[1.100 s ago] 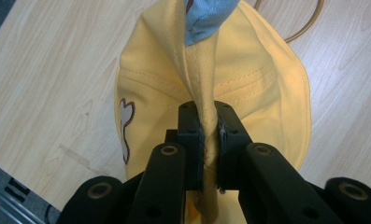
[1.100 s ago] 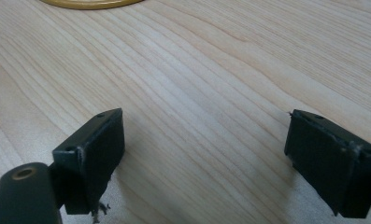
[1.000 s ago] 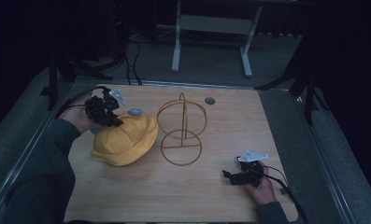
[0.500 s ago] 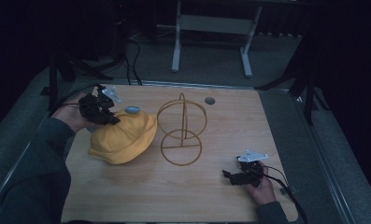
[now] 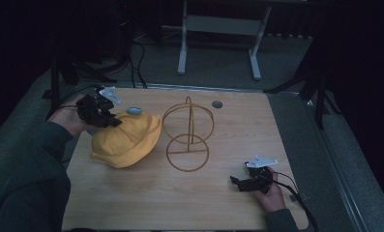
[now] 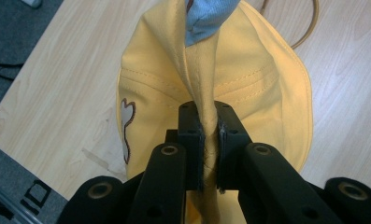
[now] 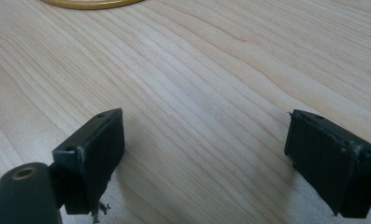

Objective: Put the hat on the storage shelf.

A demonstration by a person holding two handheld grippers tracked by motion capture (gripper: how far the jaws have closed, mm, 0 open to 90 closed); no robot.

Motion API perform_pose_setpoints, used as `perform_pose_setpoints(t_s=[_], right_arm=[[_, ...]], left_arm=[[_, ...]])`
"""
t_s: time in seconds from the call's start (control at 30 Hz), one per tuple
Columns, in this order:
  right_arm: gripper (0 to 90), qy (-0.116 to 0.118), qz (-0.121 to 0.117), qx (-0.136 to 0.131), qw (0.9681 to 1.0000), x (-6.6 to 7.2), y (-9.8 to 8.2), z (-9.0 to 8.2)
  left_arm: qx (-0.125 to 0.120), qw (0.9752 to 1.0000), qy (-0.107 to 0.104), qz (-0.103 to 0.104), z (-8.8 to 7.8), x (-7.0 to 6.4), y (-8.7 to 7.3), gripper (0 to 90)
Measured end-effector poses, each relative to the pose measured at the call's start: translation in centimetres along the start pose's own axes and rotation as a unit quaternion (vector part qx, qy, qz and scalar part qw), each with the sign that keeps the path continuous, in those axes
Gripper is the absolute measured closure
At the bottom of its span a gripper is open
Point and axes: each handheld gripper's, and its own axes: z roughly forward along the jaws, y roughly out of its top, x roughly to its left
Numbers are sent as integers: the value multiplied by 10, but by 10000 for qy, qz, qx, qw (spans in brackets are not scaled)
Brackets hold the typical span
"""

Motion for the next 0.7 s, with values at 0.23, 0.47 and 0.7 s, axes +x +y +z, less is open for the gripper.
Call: perform_pose_setpoints(t_s=[0.23,0.47,0.7], right_arm=[[119,0,1,0,10000,0,0,0],[119,-2,-1,-1,10000,0,0,0],[119,1,2,0,10000,0,0,0]], left_arm=[[-46,10000,63,60,-6,0,2,835],[-145,9998,123,-2,-9,2,1,834],[-265,9995,145,-61,-14,4,-1,834]])
